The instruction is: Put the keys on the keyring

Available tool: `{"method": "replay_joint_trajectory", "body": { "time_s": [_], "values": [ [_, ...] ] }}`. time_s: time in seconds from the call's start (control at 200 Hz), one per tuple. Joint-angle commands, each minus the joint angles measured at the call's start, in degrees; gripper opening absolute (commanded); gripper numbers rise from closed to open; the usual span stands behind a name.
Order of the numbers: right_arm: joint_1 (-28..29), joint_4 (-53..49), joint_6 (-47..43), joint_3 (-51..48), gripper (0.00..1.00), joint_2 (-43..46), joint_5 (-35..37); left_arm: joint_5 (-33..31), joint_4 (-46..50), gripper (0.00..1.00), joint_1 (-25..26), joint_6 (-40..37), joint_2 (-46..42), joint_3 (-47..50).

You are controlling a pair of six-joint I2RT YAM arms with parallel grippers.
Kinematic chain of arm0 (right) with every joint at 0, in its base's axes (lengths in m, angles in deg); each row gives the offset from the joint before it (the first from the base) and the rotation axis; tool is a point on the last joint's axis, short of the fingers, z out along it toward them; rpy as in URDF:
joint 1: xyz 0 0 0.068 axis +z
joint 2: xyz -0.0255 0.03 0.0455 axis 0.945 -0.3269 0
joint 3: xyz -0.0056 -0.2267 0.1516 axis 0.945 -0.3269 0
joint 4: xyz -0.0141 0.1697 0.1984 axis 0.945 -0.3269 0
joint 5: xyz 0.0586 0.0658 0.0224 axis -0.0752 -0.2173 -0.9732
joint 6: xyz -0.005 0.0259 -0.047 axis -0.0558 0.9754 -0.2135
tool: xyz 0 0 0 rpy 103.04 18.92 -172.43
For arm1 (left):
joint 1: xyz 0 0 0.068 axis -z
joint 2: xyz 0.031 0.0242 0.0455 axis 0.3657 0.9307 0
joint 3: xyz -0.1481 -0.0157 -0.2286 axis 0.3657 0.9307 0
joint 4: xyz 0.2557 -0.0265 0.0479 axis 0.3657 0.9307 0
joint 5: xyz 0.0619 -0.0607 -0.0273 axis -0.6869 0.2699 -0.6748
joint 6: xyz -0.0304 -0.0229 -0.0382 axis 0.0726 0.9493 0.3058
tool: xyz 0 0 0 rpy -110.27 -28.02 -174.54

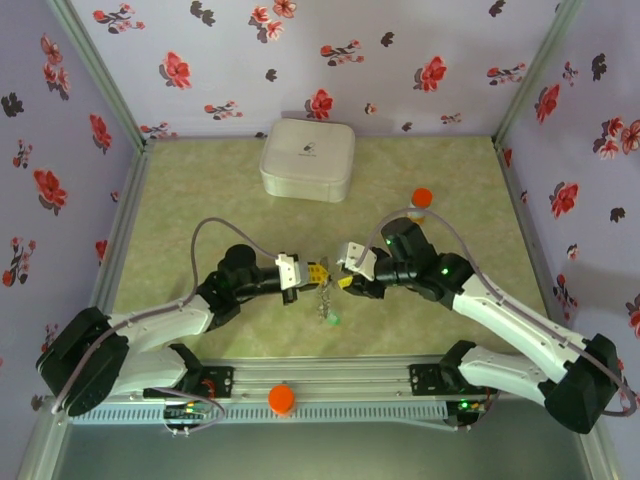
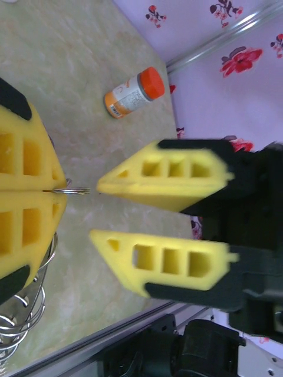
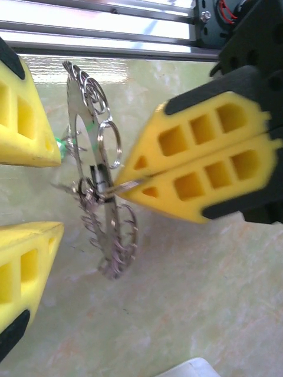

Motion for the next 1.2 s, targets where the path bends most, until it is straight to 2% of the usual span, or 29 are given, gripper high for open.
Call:
{"method": "replay_joint_trajectory", "body": {
  "time_s": [0.0,0.48,0.69,1.035,1.195],
  "values": [
    [-0.02,2.98,1.76,-1.2,0.31,0.16,-0.95,0.53,-7.33,0.0,0.26,2.65,0.75,0.72],
    [0.46,8.52,5.65,-1.74,0.27,-2.03,-6.35,2.73,-17.89,0.0,0.24,9.81,3.92,1.38],
    [0.82,11.96,6.99,-2.07,0.28,-2.31,-6.99,3.28,-19.38,0.0,0.24,10.34,4.81,1.11],
    [0.7,6.28,6.41,-3.62,0.35,-0.14,-0.65,2.04,-19.93,0.0,0.07,8.93,4.14,1.73],
    [0.82,8.6,8.37,-4.72,0.36,-0.38,-2.44,1.95,-20.2,0.0,0.06,8.6,4.37,1.31]
  ]
}}
